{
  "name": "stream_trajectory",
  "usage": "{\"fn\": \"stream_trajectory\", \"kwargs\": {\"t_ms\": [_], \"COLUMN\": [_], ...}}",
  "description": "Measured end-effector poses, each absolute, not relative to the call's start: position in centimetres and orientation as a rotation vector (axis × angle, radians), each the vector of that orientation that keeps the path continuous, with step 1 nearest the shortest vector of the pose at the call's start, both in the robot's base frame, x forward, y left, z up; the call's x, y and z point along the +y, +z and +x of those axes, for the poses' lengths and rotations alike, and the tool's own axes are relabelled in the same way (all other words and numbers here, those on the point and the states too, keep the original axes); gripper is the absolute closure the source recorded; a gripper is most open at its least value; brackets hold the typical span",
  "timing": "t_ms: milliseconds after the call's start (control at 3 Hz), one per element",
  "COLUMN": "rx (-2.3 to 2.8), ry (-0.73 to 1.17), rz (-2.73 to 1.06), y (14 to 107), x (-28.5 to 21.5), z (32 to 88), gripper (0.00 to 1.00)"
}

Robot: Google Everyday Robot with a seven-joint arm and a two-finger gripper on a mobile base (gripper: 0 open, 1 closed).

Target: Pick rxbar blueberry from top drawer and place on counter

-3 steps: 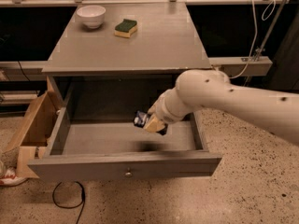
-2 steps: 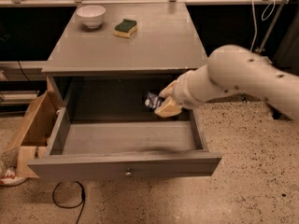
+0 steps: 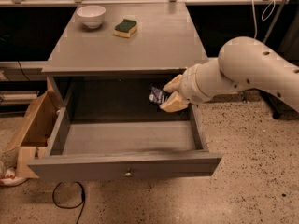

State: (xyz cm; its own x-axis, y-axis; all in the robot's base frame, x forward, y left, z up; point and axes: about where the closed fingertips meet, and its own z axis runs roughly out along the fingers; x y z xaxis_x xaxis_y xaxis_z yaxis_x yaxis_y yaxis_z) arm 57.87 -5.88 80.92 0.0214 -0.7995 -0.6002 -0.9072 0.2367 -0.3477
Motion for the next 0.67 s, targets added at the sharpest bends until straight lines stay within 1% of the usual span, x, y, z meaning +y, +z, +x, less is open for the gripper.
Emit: {"fn": "stream_trajectory", "kwargs": {"t_ms": [333,667], "rx": [1.778,1.758], "ry": [0.135,0.032], "rz": [-1.552,-1.522], "y": [82.9,86.6], "x": [-6.1,-6.5], "z": [60.2,65.2], "gripper": [1.00,1.00]}}
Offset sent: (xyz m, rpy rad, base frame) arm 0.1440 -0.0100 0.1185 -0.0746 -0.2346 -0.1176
